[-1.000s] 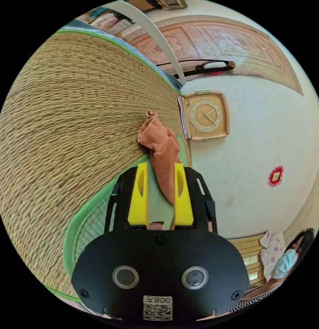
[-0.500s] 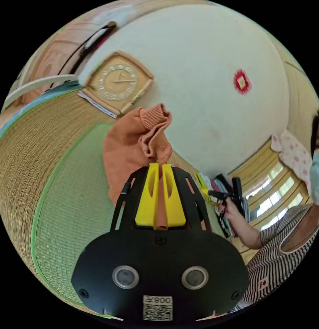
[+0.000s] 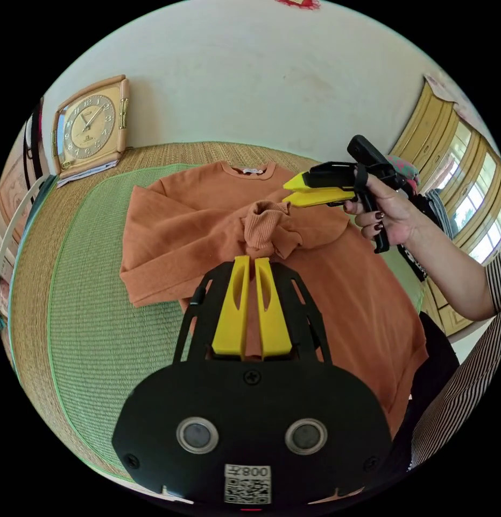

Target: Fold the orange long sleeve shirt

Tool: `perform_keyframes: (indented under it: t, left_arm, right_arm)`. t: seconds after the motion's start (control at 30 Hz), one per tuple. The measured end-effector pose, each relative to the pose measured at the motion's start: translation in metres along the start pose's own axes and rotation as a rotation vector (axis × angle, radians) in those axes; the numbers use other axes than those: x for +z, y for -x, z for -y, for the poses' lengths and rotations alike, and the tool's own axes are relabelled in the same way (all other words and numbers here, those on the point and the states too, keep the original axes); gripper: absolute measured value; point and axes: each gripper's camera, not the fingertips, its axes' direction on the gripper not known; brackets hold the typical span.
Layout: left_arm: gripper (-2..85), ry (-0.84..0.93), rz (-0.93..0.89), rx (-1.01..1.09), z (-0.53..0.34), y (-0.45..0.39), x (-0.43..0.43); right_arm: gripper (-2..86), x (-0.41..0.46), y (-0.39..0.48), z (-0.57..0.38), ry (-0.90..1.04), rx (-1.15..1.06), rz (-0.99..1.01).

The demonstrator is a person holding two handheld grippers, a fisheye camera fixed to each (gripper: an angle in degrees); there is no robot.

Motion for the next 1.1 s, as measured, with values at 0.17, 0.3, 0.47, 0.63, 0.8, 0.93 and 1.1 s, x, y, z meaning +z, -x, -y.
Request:
perform_keyframes:
  t: [0.17, 0.3, 0.47, 0.63, 0.8, 0.93, 1.1]
  left_arm:
    - [2.5, 0.016, 0.057, 0.034, 0.006, -0.031, 0.007]
    - [3.8, 0.033, 0.044, 0.015, 0.007, -0.043, 0.012]
    - [6.3, -0.008, 0.011, -0.028, 0.012, -0.056, 0.004]
    - [7.3, -0.051, -0.006, -0.033, 0.026, -0.068, -0.002]
    - [8.8, -0.122, -0.025, 0.006, 0.037, -0.084, -0.013]
    - [8.7, -0.017, -0.033, 0.036, 0.058, -0.093, 0.017]
    - [5.0, -0.009, 0.012, 0.048, 0.080, -0.111, 0.028]
  right_arm:
    - [10.2, 0.025, -0.029, 0.011, 0.094, 0.059, 0.074]
    - [6.5, 0.041, -0.039, 0.017, 0.153, 0.048, 0.136]
    - [3.1, 0.038, -0.042, 0.017, 0.145, 0.011, 0.160]
    - [2.2, 0.026, -0.038, 0.019, 0.121, -0.043, 0.153]
    - [1.9, 0.011, -0.031, 0.023, 0.098, -0.095, 0.113]
    - [1.8, 0.007, -0.029, 0.025, 0.089, -0.120, 0.159]
    - [1.7, 0.002, -0.025, 0.034, 0.089, -0.152, 0.163]
